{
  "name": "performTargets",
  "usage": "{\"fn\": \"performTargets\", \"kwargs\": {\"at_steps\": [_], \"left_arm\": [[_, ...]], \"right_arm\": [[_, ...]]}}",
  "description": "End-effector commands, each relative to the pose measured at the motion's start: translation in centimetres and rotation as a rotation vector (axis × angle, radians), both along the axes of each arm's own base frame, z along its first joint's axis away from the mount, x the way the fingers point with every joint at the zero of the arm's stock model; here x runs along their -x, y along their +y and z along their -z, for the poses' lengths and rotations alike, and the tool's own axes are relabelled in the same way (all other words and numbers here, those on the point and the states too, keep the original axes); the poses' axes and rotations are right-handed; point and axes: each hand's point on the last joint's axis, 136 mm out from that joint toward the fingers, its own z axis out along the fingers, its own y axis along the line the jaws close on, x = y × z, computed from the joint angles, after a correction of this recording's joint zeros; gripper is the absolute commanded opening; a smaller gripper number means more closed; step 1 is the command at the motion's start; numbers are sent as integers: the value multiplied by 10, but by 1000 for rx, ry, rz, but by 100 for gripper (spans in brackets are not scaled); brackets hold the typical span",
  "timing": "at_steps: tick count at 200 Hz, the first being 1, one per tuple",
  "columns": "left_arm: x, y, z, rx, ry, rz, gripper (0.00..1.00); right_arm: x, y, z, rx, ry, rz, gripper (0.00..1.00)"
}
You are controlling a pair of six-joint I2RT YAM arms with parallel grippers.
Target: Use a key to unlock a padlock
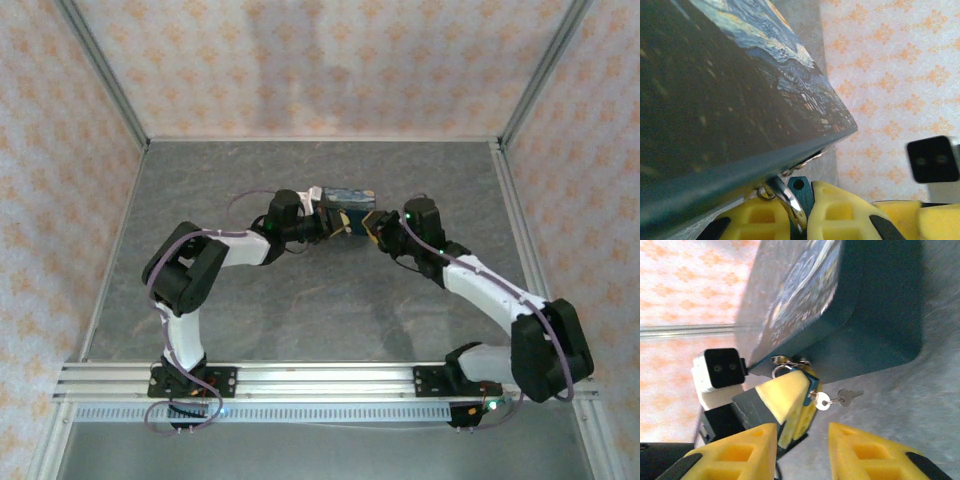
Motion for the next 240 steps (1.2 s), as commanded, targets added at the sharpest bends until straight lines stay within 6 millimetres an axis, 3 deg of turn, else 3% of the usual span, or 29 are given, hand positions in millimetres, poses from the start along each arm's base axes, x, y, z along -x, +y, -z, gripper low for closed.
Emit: {"fn": "performTargets", "kwargs": {"at_steps": [1,25,62,112,240], "left_arm": [[2,-5,-22,7,-59,18,0],[1,-5,-22,5,-54,21,0],[2,-5,-24,-1,-52,26,0],[3,-7,-26,6,-50,36,0],[-4,-10,-38,82,-26,49,0]], "right_arm": [[26,-23,32,371,30,-143,29],[23,-9,28,468,-28,-270,27],[18,18,20,600,-119,-415,36],[7,34,25,728,-161,-505,37],[-15,46,35,893,-300,-572,40]]}}
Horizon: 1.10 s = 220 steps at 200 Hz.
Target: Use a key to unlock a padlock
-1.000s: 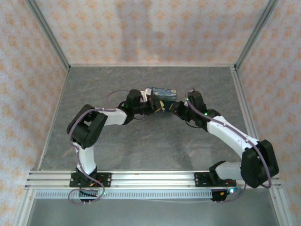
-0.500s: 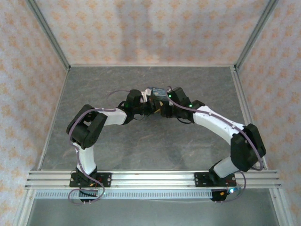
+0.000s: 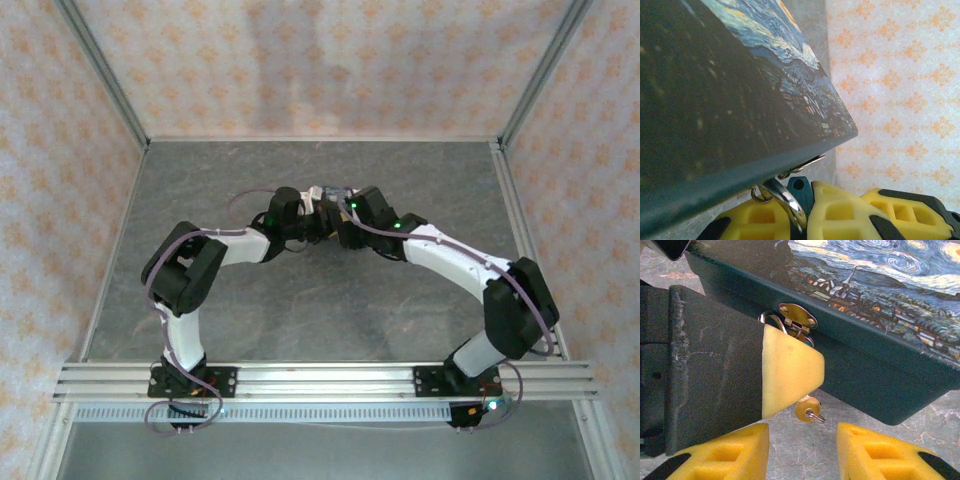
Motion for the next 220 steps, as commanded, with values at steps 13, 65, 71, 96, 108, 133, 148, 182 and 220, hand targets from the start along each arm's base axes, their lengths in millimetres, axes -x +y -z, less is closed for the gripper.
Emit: {"fn": "performTargets", "kwargs": {"at_steps": [13,65,71,96,108,133,148,182,220], "left_arm": [[-8,-8,-40,87,-78,30,0],[-9,-10,-46,100,-76,45,0],[-8,-10,-47,99,-79,47,0],[-8,-10,-45,97,-74,47,0],[-8,-10,-44,97,-70,48,0],[-8,-10,-42,95,-67,50,0],[-7,-10,-42,97,-67,50,0],[-7,-10,-41,92,-60,54,0],[-5,-9,-39,86,-62,55,0]], "right_arm": [[-10,2,6,55,-39,-16,40],[-16,7,8,94,-76,-28,38],[-17,8,8,101,-84,-28,38],[-22,6,2,132,-122,-7,38],[-24,4,-2,141,-137,5,38],[-27,-3,-10,184,-169,33,37],[-27,-4,-12,201,-176,31,31],[-27,-1,-13,202,-174,19,20],[-22,13,-15,157,-132,-41,1]]}}
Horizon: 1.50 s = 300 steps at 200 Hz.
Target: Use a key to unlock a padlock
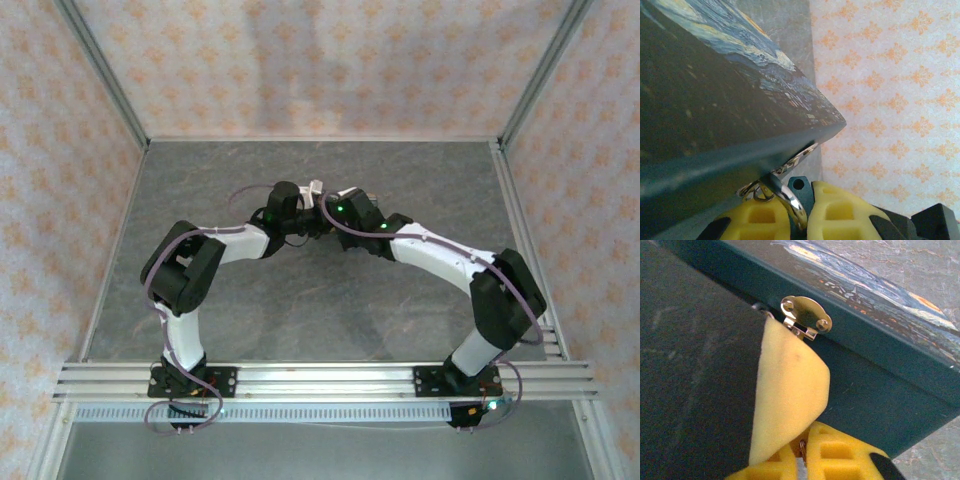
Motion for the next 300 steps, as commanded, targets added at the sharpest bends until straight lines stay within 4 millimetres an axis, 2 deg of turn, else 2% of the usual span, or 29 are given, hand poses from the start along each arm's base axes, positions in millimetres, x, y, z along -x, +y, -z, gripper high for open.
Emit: {"fn": "performTargets", "kwargs": {"at_steps": [1,42,67,73,93,104,130,133,142,162,185,232,234,238,278,300], "left_arm": [[0,-6,-21,38,-57,36,0],[2,-4,-18,16,-59,40,0],[5,-1,-4,-33,-37,44,11],[7,0,2,-50,-27,45,12],[12,5,23,-95,8,38,15],[14,9,35,-123,27,29,17],[19,15,55,-167,51,19,20],[21,16,68,-181,75,20,19],[22,18,77,-202,92,20,20],[27,24,93,-238,121,12,30],[30,28,101,-270,138,5,38],[42,39,107,-315,165,4,43],[41,39,98,-307,147,0,43],[42,40,94,-310,138,-1,43],[49,55,76,-348,106,-18,44],[45,67,67,-358,99,-57,44]], "right_arm": [[-5,15,-19,-49,-13,-30,0],[11,38,-23,-193,81,-83,0],[16,42,-17,-284,138,-67,0],[16,40,-13,-277,146,-54,1],[22,28,6,-244,169,-13,24],[27,23,14,-241,178,0,31],[36,12,26,-229,196,30,33],[37,11,26,-232,195,33,33],[39,9,27,-241,196,41,34],[42,4,28,-252,192,61,34],[43,-1,30,-255,193,78,34],[46,1,36,-275,214,84,35],[47,1,37,-274,214,84,35],[46,1,37,-268,211,82,34],[37,5,49,-172,183,67,37],[27,10,56,-122,168,56,41]]}}
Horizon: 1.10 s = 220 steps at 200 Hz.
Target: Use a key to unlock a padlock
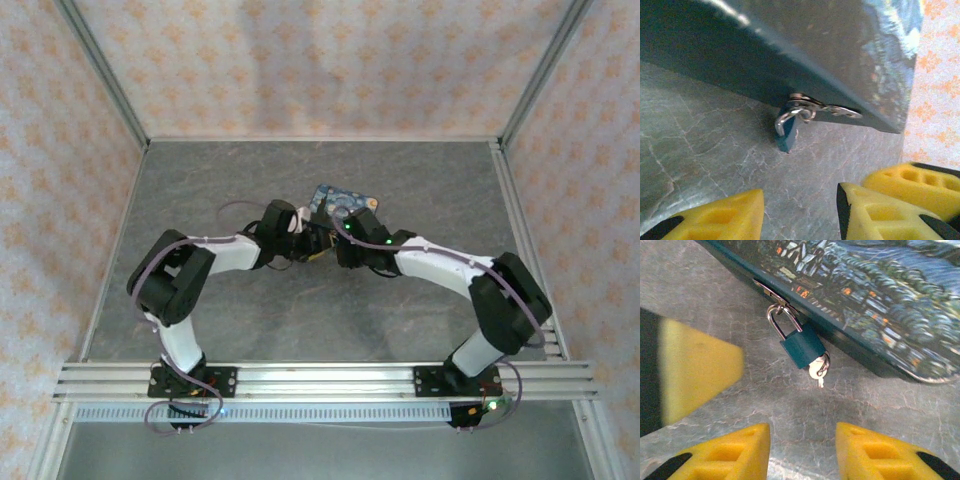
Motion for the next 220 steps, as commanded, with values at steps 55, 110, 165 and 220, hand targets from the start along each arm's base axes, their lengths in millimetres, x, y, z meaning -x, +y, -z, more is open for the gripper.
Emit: {"fn": "performTargets", "kwargs": {"at_steps": [55,110,165,220], "left_arm": [[-21,52,-41,-110,-80,-119,46],[-37,70,-48,-123,-74,-168,47],[-52,81,-56,-142,-86,-209,47],[-79,101,-51,-225,-86,-277,47]], "right_arm": [[-38,14,12,145,-93,4,43],[-54,16,33,272,-120,24,44],[-58,6,53,379,-132,51,31],[-44,-4,56,402,-110,12,4]]}}
